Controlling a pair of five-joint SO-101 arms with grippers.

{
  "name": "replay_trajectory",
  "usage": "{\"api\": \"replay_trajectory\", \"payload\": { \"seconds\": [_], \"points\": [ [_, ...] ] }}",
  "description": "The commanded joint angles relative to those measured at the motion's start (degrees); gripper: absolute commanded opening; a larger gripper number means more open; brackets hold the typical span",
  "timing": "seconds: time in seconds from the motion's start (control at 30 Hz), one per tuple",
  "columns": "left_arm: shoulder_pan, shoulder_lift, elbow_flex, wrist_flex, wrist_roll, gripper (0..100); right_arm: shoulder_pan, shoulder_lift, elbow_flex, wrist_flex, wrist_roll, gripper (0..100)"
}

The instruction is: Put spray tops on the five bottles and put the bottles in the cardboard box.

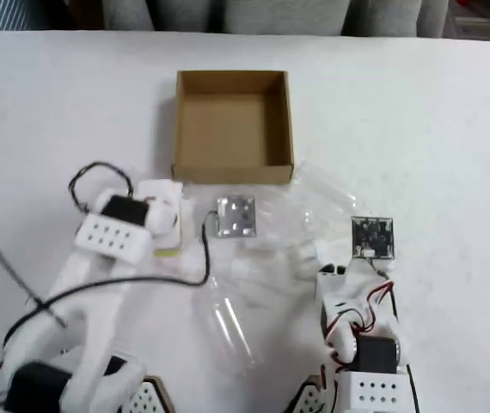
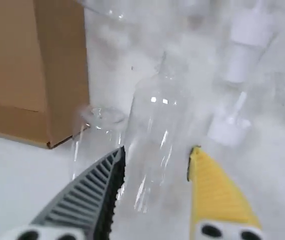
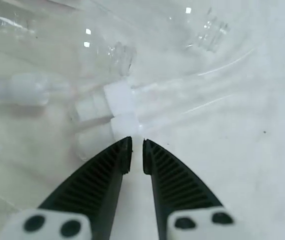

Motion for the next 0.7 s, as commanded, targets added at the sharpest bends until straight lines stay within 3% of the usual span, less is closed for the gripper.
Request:
{"api": "replay_trajectory", "payload": {
  "seconds": [0.0,0.3,0.67],
  "points": [
    [0.66,7.96,-8.88,-1.32,-0.62,21,0.4,-0.57,0.26,0.22,6.15,2.0],
    [2.51,16.48,-12.13,-1.23,-1.05,28,0.31,-0.57,0.26,0.22,9.32,2.0],
    [2.86,22.55,-12.66,-5.1,-0.79,28,0.13,-0.57,0.26,0.22,9.32,2.0]
  ]
}}
